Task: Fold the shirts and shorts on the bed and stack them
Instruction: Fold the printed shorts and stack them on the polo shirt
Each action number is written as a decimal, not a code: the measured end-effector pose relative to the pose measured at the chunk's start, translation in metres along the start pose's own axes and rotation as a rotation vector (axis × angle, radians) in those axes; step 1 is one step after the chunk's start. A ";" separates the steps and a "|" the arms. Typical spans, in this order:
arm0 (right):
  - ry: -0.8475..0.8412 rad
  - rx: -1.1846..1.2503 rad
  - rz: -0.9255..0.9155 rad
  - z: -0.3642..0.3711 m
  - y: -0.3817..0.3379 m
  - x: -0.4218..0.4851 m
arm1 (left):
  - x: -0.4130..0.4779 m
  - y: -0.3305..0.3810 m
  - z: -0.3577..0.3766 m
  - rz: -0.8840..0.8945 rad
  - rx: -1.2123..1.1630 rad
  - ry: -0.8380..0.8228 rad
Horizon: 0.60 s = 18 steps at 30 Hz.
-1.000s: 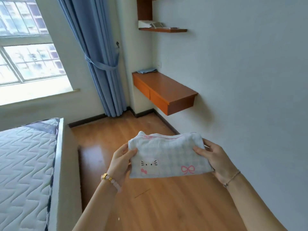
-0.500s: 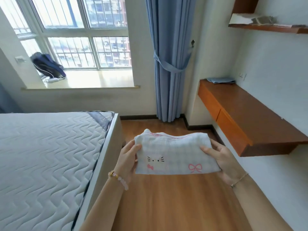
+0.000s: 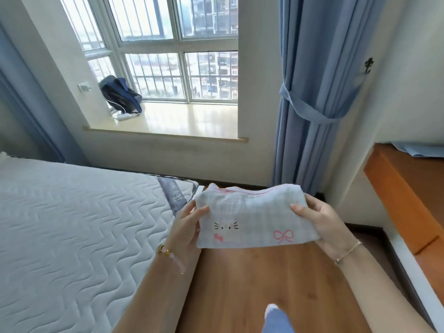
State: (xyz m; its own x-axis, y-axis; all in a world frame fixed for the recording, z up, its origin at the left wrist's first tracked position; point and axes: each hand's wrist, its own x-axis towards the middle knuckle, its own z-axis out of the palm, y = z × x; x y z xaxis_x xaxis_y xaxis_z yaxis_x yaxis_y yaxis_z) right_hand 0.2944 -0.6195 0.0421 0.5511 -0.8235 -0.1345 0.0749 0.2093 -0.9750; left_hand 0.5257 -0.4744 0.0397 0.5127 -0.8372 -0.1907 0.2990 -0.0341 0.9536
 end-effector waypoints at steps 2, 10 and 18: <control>-0.049 -0.001 -0.008 -0.007 -0.005 0.057 | 0.047 0.004 0.008 0.004 -0.007 0.046; -0.262 -0.019 0.058 -0.018 -0.050 0.270 | 0.210 0.038 0.028 0.007 -0.022 0.184; -0.356 -0.029 0.123 0.008 -0.058 0.455 | 0.365 0.052 0.013 0.015 -0.089 0.345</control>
State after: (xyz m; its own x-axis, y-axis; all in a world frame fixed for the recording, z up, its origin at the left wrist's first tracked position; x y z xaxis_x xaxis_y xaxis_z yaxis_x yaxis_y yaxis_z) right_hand 0.5474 -1.0019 0.0390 0.8090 -0.5577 -0.1858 -0.0303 0.2761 -0.9606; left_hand 0.7175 -0.7887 0.0234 0.7546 -0.6031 -0.2587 0.3504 0.0370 0.9359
